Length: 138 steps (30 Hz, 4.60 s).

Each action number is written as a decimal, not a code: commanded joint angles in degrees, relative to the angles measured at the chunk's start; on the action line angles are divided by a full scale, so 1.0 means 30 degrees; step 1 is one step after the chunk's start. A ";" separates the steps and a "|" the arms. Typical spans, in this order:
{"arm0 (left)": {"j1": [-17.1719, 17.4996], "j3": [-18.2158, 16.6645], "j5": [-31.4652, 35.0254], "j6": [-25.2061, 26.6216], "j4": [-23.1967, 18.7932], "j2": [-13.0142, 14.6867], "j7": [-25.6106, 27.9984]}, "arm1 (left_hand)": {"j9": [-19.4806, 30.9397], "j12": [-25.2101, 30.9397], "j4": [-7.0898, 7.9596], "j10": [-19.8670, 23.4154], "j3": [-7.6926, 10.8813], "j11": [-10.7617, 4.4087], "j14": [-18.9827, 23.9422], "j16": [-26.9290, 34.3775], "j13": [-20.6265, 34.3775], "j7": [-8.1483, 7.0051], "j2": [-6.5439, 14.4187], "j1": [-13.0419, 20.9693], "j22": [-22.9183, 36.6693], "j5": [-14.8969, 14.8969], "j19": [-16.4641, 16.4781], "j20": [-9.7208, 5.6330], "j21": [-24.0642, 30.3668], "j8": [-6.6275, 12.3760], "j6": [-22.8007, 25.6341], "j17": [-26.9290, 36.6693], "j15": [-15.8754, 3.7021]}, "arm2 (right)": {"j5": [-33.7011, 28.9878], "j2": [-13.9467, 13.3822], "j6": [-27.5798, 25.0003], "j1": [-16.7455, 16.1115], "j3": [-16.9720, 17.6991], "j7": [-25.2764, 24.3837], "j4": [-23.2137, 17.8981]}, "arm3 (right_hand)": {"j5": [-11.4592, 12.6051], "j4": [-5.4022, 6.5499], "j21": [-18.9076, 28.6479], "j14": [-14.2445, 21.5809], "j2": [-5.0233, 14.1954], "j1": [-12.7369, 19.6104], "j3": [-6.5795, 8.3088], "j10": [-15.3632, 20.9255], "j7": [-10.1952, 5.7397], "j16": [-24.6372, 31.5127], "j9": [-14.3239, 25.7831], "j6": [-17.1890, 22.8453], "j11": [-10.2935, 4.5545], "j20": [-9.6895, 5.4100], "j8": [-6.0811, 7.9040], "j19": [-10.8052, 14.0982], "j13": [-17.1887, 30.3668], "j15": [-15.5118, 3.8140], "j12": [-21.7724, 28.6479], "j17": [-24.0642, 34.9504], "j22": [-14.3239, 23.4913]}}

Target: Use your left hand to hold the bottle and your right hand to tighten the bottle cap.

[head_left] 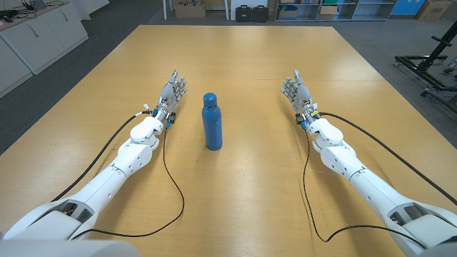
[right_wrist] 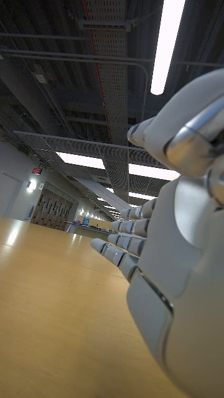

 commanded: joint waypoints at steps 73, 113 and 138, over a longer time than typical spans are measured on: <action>0.9379 -0.3196 0.1933 -0.2028 -0.8112 0.1148 0.1697 | 0.0086 0.0535 -0.0542 0.2019 0.0471 -0.0472 0.1918 0.0447 -0.0043 -0.0705 0.0177 0.0685 0.0092 0.0133 0.1110 -0.0381 0.0291 0.0625 0.2168 0.0051 -0.0550 | -0.0764 -0.1339 -0.1019 -0.2703 0.1359 -0.1077 -0.3817 | 0.0179 -0.0204 -0.0388 0.0215 0.0297 0.0205 0.0182 0.0391 0.0573 0.0163 0.0046 0.0730 0.0051 0.0267 0.0239 0.0343 0.0099 0.0158 0.0211 0.0013 0.0122; 1.2722 -0.4499 0.5407 -0.5261 -0.9678 0.3442 0.1647 | 0.0192 0.0005 -0.1223 0.0949 0.0933 -0.0608 0.1068 -0.0006 0.0021 -0.1251 -0.1337 0.3223 0.0103 0.0314 0.0737 0.0650 0.0023 0.0160 0.0357 0.0085 -0.0341 | -0.1348 -0.1389 -0.1087 -0.2883 0.1057 -0.1624 -0.4916 | 0.0289 -0.0434 -0.0552 0.0351 0.0468 0.0507 0.0341 0.0645 0.0551 0.0191 0.0056 0.0897 0.0098 0.0343 0.0239 0.0469 0.0121 0.0164 0.0283 -0.0045 0.0129; 1.2655 -0.4945 1.1686 -0.7759 -0.8709 0.2681 0.3832 | 0.0257 -0.0146 -0.1131 -0.0488 0.0396 -0.0809 0.0318 0.0010 0.0088 -0.2733 -0.2723 0.4701 0.0114 0.0311 0.1010 0.2116 0.0133 -0.0034 -0.1459 0.0124 0.0167 | -0.1595 -0.1408 -0.1568 -0.3234 0.0956 -0.2383 -0.5968 | 0.0301 -0.0492 -0.0602 0.0421 0.0521 0.0566 0.0377 0.0707 0.0481 0.0212 0.0061 0.0911 0.0049 0.0363 0.0215 0.0584 0.0130 0.0158 0.0293 -0.0058 0.0133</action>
